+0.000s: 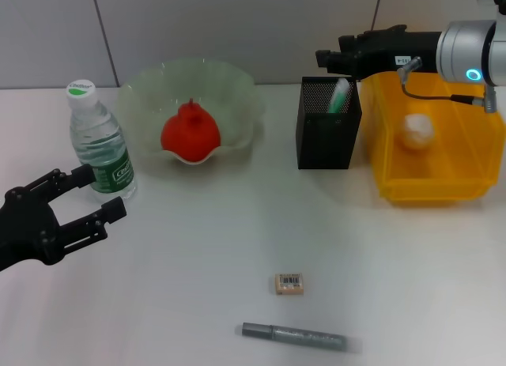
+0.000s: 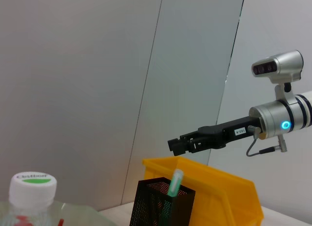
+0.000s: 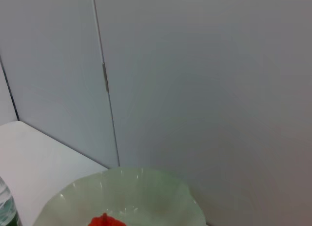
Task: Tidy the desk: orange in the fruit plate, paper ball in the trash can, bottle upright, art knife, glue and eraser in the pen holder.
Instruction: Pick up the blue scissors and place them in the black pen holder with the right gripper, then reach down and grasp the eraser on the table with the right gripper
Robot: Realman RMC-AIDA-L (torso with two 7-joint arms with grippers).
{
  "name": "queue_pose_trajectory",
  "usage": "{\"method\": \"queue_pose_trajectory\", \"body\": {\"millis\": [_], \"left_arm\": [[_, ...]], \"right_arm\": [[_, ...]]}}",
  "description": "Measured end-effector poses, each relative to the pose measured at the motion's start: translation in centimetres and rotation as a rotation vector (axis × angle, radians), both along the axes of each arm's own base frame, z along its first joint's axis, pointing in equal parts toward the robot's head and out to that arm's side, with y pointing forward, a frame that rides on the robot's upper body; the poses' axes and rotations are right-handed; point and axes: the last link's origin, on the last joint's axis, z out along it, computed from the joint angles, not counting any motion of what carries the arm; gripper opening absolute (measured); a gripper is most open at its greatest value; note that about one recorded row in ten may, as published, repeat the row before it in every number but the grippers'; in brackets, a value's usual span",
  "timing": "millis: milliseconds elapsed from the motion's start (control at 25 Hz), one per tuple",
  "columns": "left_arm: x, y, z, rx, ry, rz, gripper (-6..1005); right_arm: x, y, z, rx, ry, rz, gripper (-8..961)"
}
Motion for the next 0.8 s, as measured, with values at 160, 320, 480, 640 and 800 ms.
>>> {"method": "queue_pose_trajectory", "body": {"millis": [160, 320, 480, 640, 800], "left_arm": [[-0.2, -0.2, 0.2, -0.003, 0.005, 0.004, 816], [-0.3, -0.5, 0.5, -0.010, 0.001, -0.007, 816], [-0.6, -1.0, 1.0, -0.006, -0.013, -0.005, 816], [-1.5, -1.6, 1.5, -0.031, -0.031, 0.006, 816], [-2.1, -2.6, 1.6, -0.038, -0.040, -0.001, 816]], "right_arm": [[-0.4, -0.7, 0.9, -0.017, 0.017, 0.007, 449], [-1.3, -2.1, 2.4, -0.056, 0.032, 0.026, 540], [-2.7, -4.7, 4.3, -0.133, -0.030, 0.047, 585], [-3.7, -6.6, 4.2, -0.250, -0.150, 0.034, 607], [-4.2, -7.9, 2.1, -0.410, -0.332, -0.028, 606]]}}
